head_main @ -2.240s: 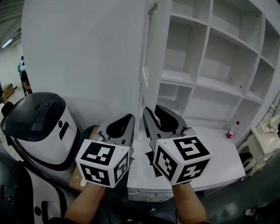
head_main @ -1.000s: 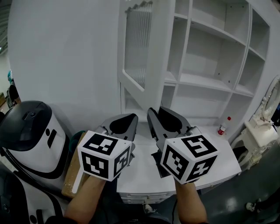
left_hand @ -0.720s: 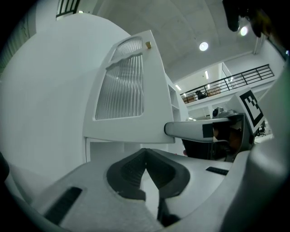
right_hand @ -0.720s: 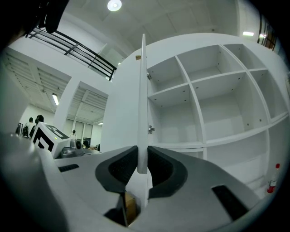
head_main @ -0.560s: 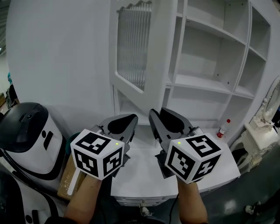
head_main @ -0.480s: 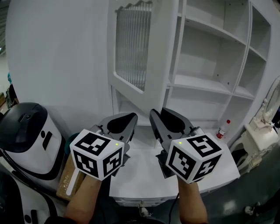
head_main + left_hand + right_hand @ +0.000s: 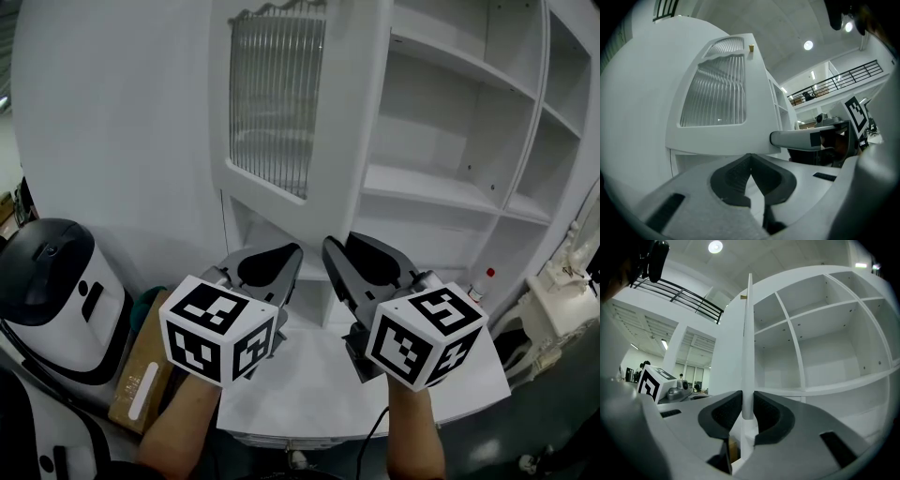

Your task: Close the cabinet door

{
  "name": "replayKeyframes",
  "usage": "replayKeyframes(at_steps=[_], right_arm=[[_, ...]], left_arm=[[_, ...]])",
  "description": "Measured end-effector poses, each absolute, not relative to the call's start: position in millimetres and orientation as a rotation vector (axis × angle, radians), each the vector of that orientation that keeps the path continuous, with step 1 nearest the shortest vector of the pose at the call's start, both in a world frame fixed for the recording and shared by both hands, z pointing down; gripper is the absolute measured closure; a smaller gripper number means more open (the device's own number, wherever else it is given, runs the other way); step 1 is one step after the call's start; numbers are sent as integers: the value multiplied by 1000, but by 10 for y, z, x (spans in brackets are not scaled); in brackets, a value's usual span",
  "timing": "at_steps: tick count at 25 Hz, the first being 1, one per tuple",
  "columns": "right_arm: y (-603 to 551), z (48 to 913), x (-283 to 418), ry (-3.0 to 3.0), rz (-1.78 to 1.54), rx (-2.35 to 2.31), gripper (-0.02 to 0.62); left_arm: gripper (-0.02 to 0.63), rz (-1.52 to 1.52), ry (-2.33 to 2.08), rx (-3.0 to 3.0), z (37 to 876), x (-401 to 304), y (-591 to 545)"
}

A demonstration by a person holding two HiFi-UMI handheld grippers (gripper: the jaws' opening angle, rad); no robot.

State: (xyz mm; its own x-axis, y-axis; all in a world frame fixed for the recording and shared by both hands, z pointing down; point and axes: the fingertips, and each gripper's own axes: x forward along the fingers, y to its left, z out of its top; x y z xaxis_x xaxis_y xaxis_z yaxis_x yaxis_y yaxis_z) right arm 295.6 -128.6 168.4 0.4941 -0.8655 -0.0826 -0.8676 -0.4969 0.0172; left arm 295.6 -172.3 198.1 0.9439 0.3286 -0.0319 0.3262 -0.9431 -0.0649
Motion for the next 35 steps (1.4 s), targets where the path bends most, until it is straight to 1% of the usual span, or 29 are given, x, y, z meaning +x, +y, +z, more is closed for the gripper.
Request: replayKeyframes(at_steps=[13, 35], right_arm=[[-1163, 1671, 3416, 1631, 108, -2651, 505], [-1109, 1672, 3973, 1711, 141, -2625, 499]], left_arm=[[594, 25, -391, -3051, 2006, 3362, -1638], [594, 7, -300, -3051, 2063, 3954, -1532]])
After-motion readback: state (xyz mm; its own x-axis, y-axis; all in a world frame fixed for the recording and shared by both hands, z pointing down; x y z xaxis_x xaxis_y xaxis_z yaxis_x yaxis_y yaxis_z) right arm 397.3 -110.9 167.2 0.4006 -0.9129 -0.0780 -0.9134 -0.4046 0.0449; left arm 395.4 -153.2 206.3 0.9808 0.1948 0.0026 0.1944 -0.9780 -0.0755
